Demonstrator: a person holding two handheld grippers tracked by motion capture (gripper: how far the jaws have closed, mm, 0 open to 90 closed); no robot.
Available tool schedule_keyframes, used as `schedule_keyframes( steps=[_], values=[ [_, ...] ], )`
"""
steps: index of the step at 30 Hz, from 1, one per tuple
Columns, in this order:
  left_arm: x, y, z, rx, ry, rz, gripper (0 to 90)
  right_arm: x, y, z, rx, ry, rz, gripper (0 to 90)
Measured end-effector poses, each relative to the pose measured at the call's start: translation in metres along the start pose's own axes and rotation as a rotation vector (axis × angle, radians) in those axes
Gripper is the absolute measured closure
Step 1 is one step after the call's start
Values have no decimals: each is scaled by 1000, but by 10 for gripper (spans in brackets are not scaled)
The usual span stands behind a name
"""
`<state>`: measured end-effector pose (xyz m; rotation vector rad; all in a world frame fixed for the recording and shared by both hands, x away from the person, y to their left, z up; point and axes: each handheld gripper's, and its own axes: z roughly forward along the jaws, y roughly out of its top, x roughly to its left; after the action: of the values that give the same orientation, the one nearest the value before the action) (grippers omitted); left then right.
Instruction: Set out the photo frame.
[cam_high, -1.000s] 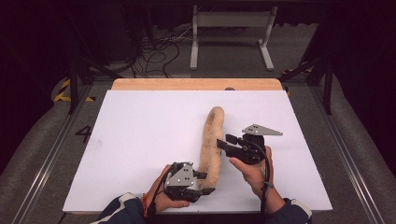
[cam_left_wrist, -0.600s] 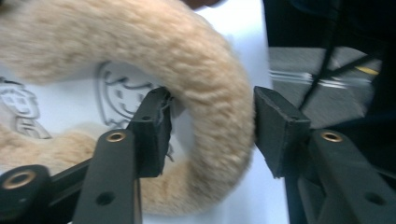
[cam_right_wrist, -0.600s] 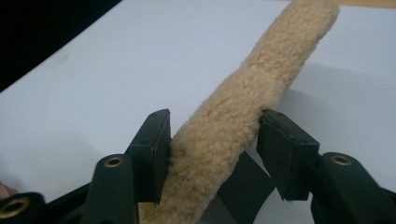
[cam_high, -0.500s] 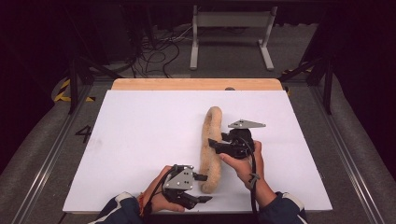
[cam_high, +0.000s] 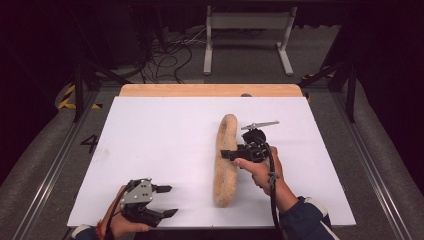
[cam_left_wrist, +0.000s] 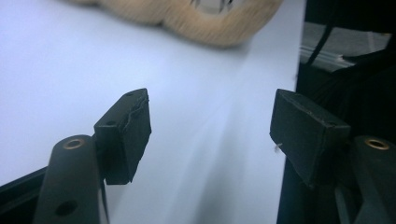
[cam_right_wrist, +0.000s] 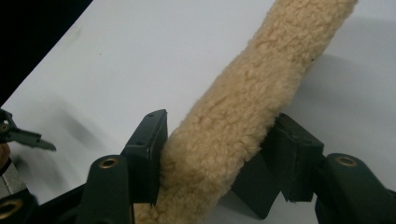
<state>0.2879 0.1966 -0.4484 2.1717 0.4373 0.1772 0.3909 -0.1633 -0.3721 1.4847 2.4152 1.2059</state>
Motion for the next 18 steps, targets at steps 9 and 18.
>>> schedule_keyframes(
  steps=[9,18],
  values=[
    [14,-11,-12,-11,52,-68,290,7,14,1,78,-26,-88,531],
    [16,-9,-5,-6,40,-70,273,3,35,3,203,18,-209,585]
  ],
)
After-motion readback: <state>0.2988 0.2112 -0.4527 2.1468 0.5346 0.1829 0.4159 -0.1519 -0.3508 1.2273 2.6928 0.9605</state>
